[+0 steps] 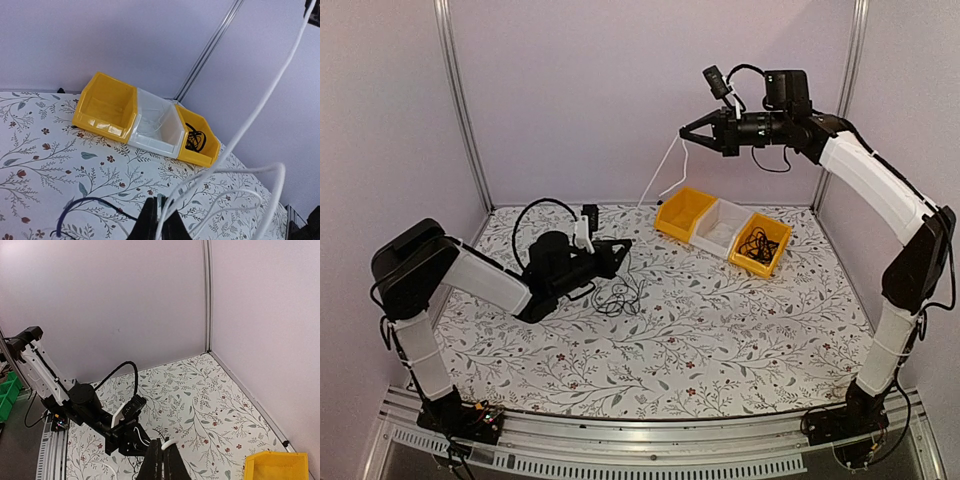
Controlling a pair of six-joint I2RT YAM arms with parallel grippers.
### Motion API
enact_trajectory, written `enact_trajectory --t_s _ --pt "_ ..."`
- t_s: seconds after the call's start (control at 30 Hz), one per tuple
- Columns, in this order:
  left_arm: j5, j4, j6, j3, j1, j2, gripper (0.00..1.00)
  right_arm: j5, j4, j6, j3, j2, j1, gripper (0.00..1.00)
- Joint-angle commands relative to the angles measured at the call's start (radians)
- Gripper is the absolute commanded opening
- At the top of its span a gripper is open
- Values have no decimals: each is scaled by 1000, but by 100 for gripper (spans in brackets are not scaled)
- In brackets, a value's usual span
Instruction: Untangle the cables
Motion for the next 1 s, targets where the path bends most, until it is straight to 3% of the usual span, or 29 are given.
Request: enact_trajectory --t_s 0.0,0.17,0.97 --pt "-64 -239 15 -50 13 9 1 -6 153 10 15 -128 -107 0" --pt "-72 -313 14 -67 35 -3 15 9 171 23 34 -153 -189 0" --pt "-22 -318 28 -186 43 -251 26 151 183 -89 -86 -82 -284 0"
